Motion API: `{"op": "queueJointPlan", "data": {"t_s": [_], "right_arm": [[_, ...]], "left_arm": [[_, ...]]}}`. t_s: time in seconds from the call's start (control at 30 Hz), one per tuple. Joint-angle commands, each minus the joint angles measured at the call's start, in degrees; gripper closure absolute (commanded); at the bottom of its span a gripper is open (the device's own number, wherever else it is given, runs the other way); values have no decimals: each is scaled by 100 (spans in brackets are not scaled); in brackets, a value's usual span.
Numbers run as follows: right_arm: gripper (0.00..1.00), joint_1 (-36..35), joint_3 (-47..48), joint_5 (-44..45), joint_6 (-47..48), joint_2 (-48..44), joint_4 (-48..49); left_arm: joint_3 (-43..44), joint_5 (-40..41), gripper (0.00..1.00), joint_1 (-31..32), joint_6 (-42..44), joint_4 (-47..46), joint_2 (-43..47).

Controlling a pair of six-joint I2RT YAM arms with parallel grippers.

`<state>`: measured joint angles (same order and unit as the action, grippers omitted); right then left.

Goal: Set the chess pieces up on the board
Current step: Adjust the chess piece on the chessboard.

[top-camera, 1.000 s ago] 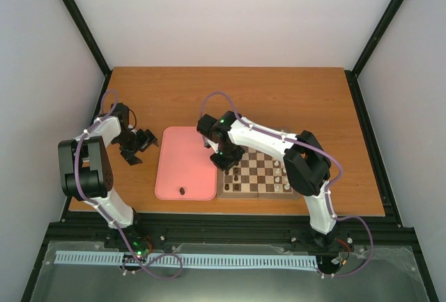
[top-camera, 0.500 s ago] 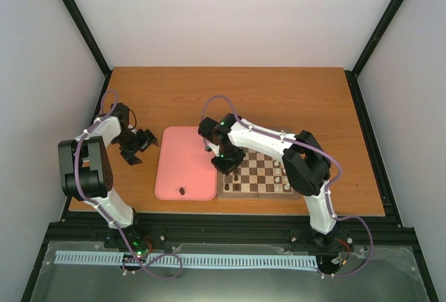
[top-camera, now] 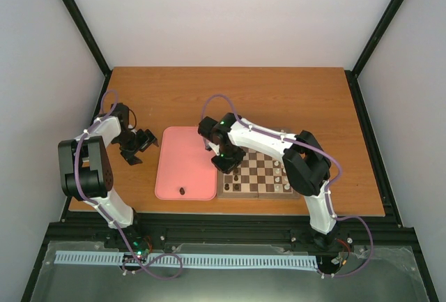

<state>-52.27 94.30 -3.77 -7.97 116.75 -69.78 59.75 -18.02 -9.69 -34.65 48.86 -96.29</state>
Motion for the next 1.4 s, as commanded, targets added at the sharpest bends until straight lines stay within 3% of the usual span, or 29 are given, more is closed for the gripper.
{"op": "queueJointPlan", "data": {"t_s": [0.0,0.67,0.83,1.23,1.37], "right_arm": [[97,-20,199,226,-3,41,-134],[96,-20,169,206,85,173,-154],[85,-15,141,146,98,97,-95],[69,-20,330,-142,136,-211,-169],[56,-27,524,-103,-2,-353,-468]], "left_arm": [[81,9,0,-14,99,-69,-75],[72,18,0,-12,108,-77,-83],[56,17,0,-9,108,-78,-75],[73,18,0,-9,116,-63,-68],[65,39,0,-11,125,-59,-35]]}}
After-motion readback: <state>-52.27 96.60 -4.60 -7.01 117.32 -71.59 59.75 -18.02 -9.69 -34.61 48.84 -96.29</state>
